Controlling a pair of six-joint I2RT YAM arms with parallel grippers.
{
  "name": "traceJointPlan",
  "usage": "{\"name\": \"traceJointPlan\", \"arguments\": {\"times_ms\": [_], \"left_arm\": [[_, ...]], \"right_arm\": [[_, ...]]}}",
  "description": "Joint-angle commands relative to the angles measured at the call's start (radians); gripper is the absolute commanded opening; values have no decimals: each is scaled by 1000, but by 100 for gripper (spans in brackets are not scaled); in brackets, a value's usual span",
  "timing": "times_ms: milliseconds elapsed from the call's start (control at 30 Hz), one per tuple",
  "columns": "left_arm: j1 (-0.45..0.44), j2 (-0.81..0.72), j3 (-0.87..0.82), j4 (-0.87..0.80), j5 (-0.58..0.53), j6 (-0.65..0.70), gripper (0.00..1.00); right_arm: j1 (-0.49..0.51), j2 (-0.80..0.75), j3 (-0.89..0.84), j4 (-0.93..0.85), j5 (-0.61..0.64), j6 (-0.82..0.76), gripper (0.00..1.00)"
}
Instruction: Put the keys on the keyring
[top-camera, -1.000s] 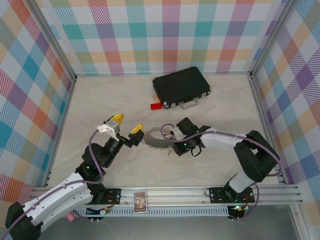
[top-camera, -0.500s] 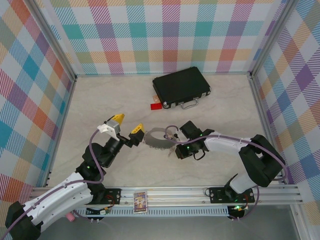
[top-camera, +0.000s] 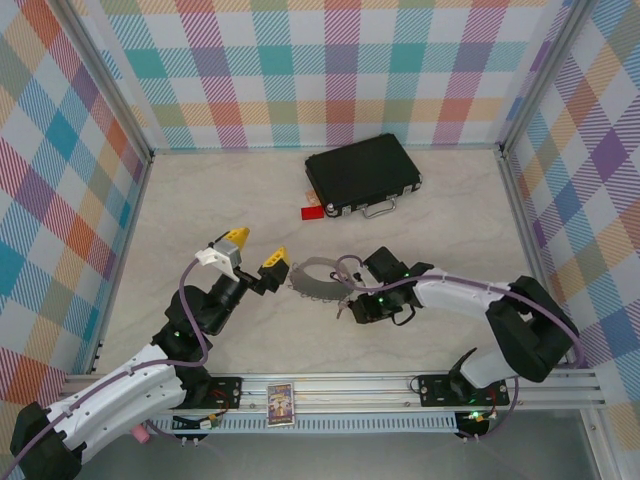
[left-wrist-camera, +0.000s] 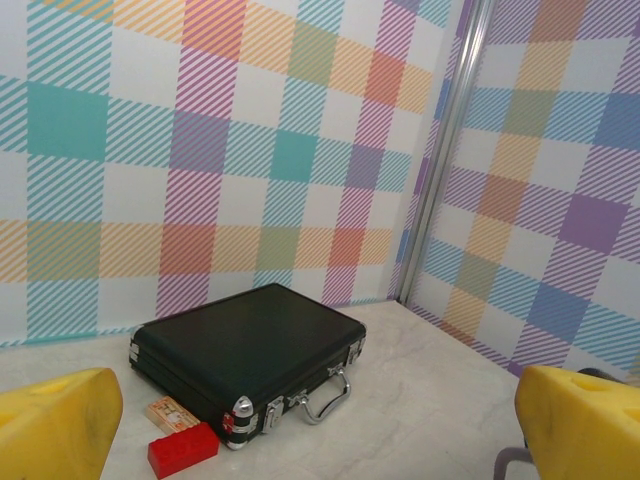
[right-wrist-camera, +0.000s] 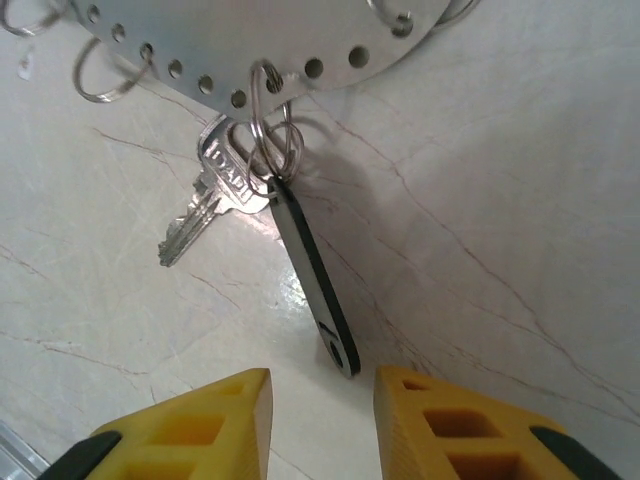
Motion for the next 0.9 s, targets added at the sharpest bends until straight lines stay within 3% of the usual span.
{"name": "traceJointPlan", "arguments": {"times_ms": [0, 400, 500, 667, 767, 833, 867], "left_arm": [[3, -9, -12, 29, 5, -4, 100], [3, -4, -6, 14, -5, -3, 100], [2, 8, 14, -37, -25, -4, 100], [2, 55, 62, -127, -85, -32, 100], [4, 105, 121, -228, -155, -63, 100], [5, 147, 164, -303, -218, -88, 100], [8, 171, 186, -343, -250, -98, 100]], "right_arm": [[-3, -71, 1, -38, 49, 19, 33], [-2, -160, -17, 27, 98, 36, 35], [-2, -209, -34, 79, 129, 31, 39], [-3, -330, -46, 147, 252, -7, 58], [-6, -418, -54, 176, 388, -44, 83], [-13, -475, -66, 201, 484, -83, 90], [-16, -506, -78, 226, 540, -103, 100]]}}
